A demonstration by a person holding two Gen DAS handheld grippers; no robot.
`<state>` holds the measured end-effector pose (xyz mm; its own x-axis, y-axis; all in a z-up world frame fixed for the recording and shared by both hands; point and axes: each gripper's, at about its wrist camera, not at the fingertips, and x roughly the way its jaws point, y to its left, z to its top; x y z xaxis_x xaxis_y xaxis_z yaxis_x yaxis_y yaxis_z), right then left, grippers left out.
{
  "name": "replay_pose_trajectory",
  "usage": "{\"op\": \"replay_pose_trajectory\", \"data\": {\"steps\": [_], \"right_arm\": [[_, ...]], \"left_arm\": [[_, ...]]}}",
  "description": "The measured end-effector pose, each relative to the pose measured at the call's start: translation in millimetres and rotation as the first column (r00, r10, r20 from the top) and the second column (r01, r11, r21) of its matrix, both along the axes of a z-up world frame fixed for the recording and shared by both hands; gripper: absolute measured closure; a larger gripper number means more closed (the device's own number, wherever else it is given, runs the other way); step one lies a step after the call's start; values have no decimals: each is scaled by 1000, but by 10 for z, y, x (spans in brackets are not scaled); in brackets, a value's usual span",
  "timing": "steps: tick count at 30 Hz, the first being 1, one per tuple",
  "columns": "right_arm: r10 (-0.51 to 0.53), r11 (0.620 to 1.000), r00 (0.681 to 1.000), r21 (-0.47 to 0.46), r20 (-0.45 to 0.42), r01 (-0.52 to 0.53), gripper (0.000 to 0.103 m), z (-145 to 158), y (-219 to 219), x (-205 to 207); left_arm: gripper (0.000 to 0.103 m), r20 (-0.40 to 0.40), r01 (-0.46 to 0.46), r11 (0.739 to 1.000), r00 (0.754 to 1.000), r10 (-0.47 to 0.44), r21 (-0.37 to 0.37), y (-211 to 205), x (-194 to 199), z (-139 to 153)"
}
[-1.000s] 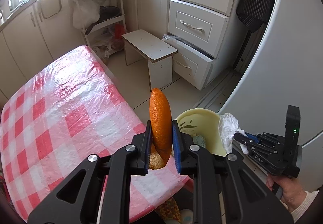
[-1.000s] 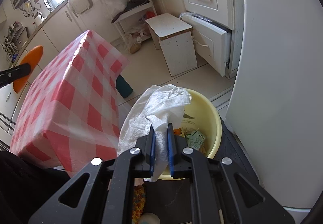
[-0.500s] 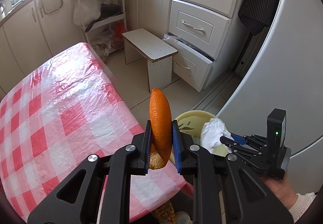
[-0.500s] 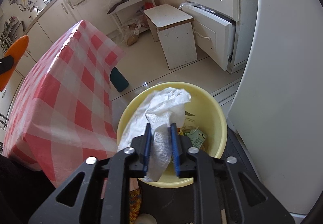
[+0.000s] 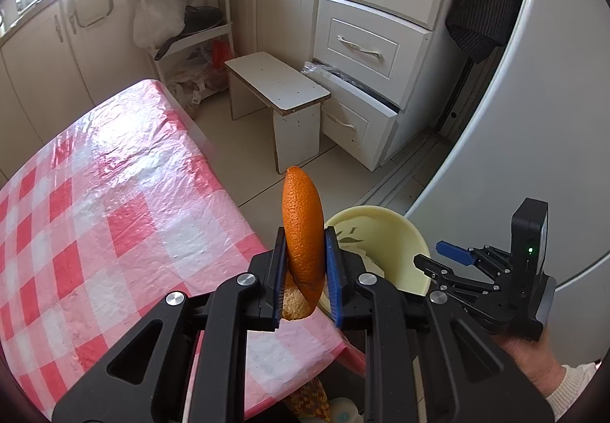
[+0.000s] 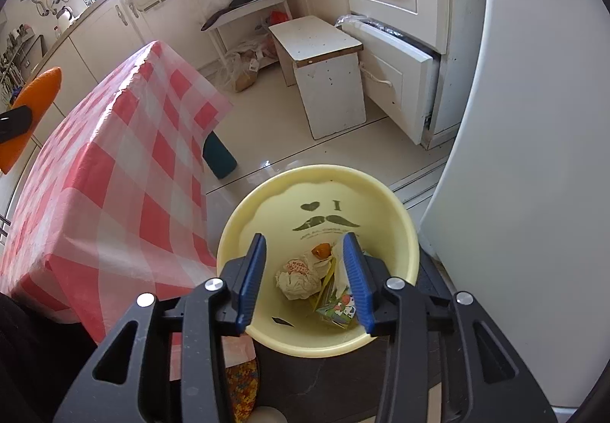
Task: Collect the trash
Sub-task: 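Open the right tool to drop the tissue while the left tool drops the peel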
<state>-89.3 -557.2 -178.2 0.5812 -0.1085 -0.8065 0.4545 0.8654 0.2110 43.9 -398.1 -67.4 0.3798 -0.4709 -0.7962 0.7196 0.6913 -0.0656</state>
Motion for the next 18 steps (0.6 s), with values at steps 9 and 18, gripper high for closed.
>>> {"op": "replay_pose_trajectory", "data": {"steps": [9, 18], "right_arm": [[-24, 998, 999, -62, -22, 23, 54, 96, -11, -182], [-54, 996, 998, -70, -44, 51, 52, 79, -88, -362]], "left_arm": [[85, -64, 77, 997, 995, -76, 18, -356, -178, -150], [85, -143, 127, 989, 983, -115, 79, -868, -268, -392]]}}
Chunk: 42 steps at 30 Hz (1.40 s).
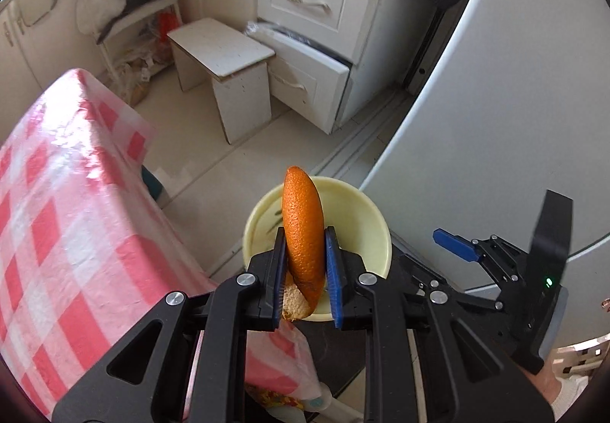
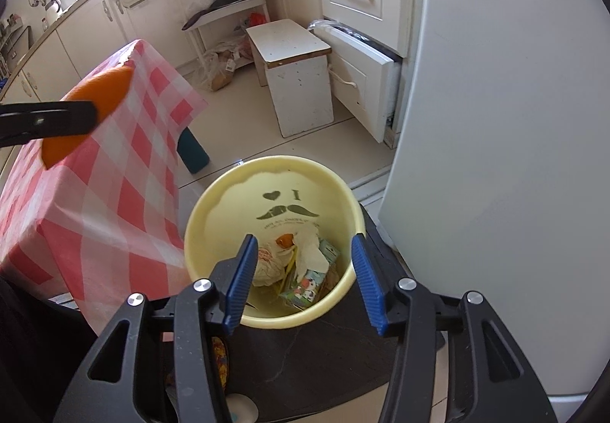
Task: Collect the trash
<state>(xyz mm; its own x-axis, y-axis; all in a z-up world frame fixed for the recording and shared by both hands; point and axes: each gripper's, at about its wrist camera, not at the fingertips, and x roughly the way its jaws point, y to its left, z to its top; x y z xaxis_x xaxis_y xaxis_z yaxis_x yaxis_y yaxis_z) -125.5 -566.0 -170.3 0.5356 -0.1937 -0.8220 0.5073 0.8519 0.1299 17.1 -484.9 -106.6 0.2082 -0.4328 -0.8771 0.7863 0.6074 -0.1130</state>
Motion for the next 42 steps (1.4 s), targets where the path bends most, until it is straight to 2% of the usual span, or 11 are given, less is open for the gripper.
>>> {"op": "replay_pose_trajectory", "data": {"steps": [2, 4, 6, 10, 13, 14, 18, 25, 32, 40, 42], "right_arm": [[-6, 1000, 1000, 5, 2, 6, 50, -7, -11, -28], [-10, 1000, 1000, 10, 4, 10, 49, -12, -22, -42], [-14, 1000, 1000, 13, 7, 14, 48, -5, -31, -60], [-27, 1000, 1000, 10, 11, 27, 44, 22, -46, -81], [-43, 999, 999, 3, 8, 43, 38, 62, -47, -100], [-49, 999, 999, -2, 7, 49, 34, 80, -43, -111], [-82, 996, 997, -33, 5, 82, 24, 197, -22, -169], [-134, 985, 990, -101, 33, 137, 12, 521, 51, -311], [-155, 963, 983, -209, 99, 172, 7, 1043, 310, -371], [-111, 944, 975, -287, 192, 164, 7, 1533, 774, -404], [-92, 941, 971, -301, 219, 157, 7, 1646, 912, -420]], "left_arm": [[83, -19, -14, 1000, 1000, 14, 17, -88, 32, -87], [76, -47, -24, 999, 999, 26, 30, -114, 65, -178], [61, -46, -36, 999, 998, 38, 41, -110, 69, -220], [51, -35, -52, 998, 998, 53, 33, -60, 82, -216], [40, 0, -77, 997, 997, 77, 25, -9, 86, -168], [36, 11, -82, 996, 997, 82, 21, 11, 90, -146], [19, 95, -136, 991, 986, 137, -15, 143, 85, 28], [10, 161, -221, 966, 957, 242, -136, 560, 16, 461], [7, 261, -227, 956, 927, 271, -185, 1036, -226, 922], [7, 337, -311, 922, 863, 376, -230, 1713, -462, 1295], [7, 368, -339, 912, 837, 405, -232, 1871, -519, 1352]]}}
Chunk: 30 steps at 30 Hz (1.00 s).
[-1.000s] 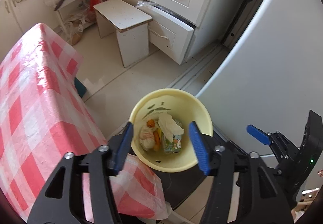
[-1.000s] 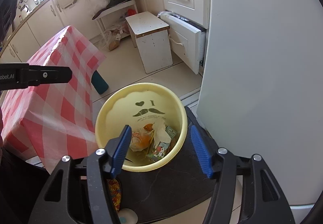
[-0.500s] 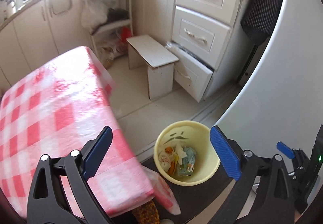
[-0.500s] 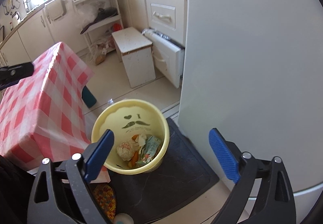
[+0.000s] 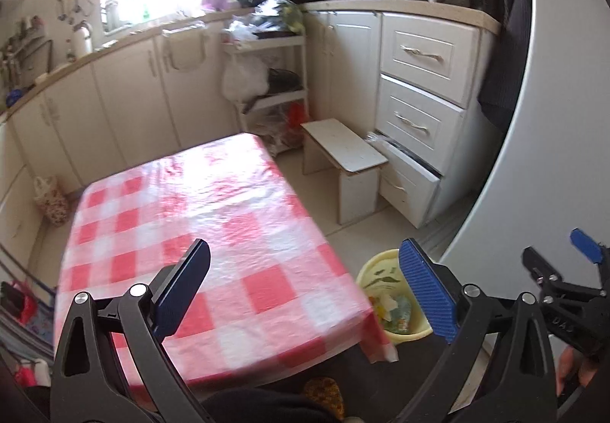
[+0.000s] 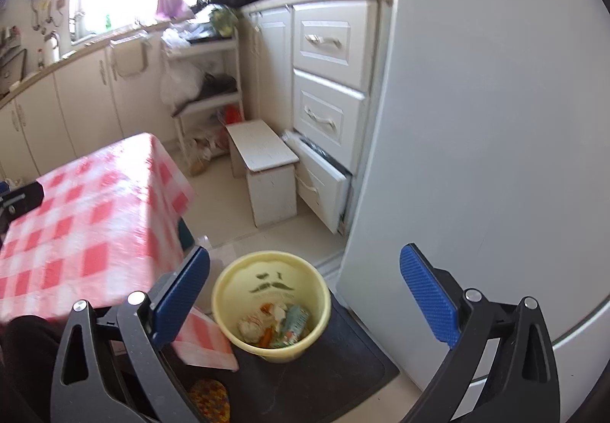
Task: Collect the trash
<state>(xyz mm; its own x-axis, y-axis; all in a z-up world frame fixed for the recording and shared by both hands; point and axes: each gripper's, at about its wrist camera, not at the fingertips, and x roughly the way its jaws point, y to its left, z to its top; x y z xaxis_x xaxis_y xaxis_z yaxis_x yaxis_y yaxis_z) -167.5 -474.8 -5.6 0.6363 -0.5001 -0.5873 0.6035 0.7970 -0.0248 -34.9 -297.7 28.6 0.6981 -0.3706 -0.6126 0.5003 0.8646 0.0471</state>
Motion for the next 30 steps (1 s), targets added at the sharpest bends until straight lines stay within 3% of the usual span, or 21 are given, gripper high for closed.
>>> {"op": "replay_pose_trajectory", "data": {"steps": [5, 11, 18, 30], "right_arm": [[31, 999, 994, -22, 103, -29, 7, 233, 290, -94], [85, 995, 980, -59, 180, -76, 7, 400, 669, -165], [152, 985, 966, -115, 207, -130, 7, 531, 1093, -170], [237, 966, 946, -157, 219, -206, 7, 632, 1468, -145]], "left_arm": [[7, 80, -98, 992, 993, 91, 79, 340, -166, 113], [7, 109, -152, 987, 983, 146, 53, 787, -342, 274], [7, 95, -181, 983, 979, 179, 14, 1213, -483, 382], [7, 93, -226, 974, 969, 227, -18, 1521, -641, 421]]}}
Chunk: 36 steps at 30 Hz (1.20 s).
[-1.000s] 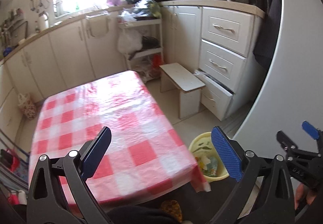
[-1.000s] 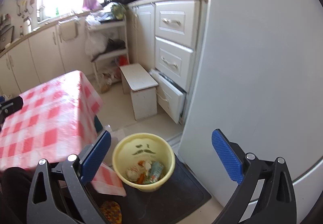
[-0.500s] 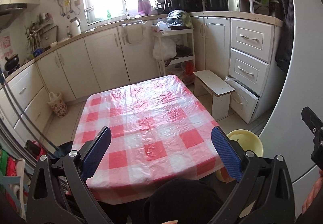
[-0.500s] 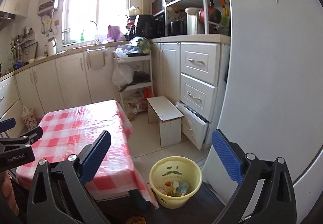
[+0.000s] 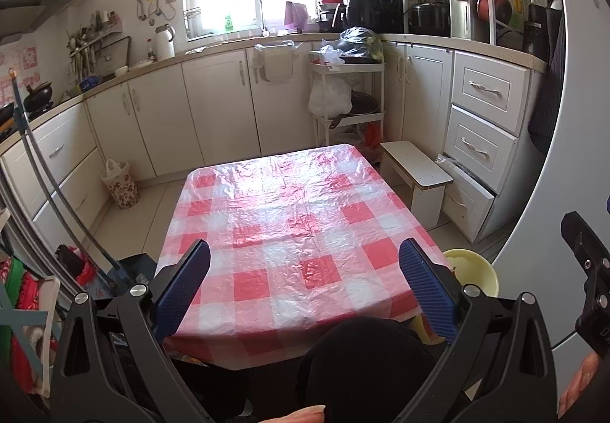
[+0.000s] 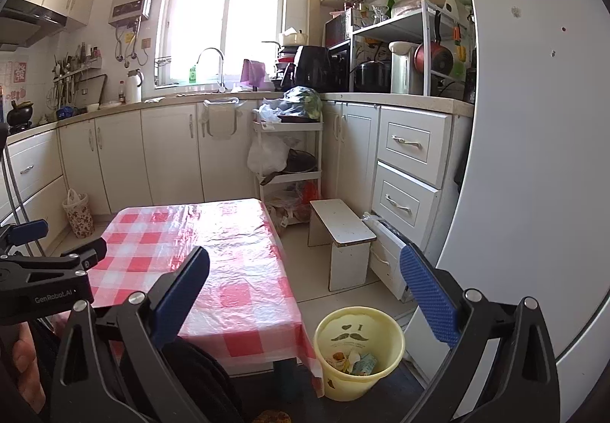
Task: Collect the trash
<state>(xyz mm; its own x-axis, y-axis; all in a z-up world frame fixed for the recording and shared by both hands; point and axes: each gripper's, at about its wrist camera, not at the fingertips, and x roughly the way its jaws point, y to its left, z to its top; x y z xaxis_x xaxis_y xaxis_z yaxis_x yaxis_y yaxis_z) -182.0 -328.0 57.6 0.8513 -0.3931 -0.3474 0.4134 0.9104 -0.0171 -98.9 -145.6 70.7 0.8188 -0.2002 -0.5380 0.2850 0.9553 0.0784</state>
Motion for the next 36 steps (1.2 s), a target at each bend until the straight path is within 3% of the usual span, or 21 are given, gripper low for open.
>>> {"op": "replay_pose_trajectory", "data": {"steps": [36], "right_arm": [[108, 994, 994, 2, -33, -108, 7, -71, 325, 124]], "left_arm": [[7, 18, -114, 993, 993, 114, 9, 300, 33, -36]]}}
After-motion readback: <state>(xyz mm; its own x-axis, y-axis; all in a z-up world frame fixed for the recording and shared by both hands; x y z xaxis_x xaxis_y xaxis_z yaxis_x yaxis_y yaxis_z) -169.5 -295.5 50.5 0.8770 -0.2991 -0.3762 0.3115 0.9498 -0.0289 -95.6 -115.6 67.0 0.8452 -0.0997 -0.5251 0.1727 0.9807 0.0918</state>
